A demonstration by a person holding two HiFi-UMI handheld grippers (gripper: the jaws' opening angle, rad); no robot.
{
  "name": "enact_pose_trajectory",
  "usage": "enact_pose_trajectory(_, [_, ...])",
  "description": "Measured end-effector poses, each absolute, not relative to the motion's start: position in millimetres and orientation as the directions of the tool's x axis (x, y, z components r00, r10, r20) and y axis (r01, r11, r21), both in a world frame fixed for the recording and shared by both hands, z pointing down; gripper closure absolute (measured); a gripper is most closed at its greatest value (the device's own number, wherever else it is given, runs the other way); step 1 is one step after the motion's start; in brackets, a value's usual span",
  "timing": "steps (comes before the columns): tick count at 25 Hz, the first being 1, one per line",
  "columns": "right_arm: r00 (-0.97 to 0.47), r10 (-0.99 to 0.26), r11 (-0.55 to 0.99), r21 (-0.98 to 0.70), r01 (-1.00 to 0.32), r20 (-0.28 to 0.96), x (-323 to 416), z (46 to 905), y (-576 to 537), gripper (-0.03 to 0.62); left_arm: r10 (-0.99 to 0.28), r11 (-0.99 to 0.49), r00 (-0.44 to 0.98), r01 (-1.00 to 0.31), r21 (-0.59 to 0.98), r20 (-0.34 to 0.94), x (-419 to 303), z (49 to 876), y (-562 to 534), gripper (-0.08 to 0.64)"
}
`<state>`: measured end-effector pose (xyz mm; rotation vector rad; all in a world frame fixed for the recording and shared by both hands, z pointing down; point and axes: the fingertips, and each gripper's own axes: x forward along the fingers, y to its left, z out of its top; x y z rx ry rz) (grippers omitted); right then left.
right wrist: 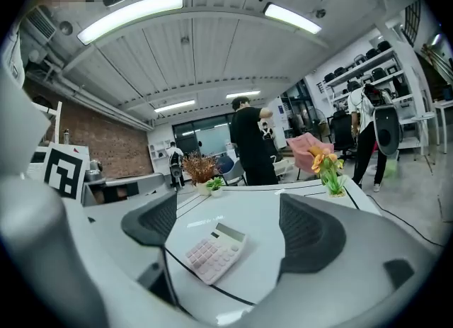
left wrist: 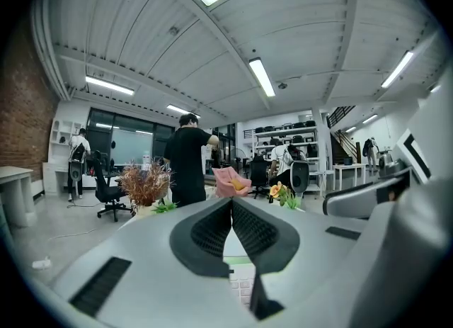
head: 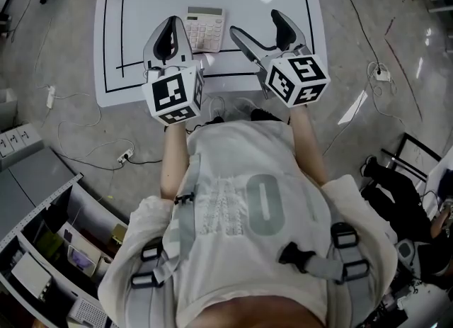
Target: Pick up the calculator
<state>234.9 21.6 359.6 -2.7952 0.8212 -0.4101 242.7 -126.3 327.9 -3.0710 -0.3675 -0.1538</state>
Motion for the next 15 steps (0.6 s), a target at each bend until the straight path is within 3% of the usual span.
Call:
enact_pose_trajectory(9, [0.688,-0.672,-0.739,-0.315,-0.596,0.275,264.6,360.3,-13.5,0.152,0.223,-0.971,0.967,0.231,-0.055,0.125,245.3,326.7,-147.7,0.538])
enact_pose_trajectory(15, [0.551,-0.737,-0.676,-0.404,-0.616,0.392,300.2,402.6,-40.5,0.152,0.177,-0.982,0.970,0.185,-0.037,0.168,249.2,341.3,-171.9,0.538])
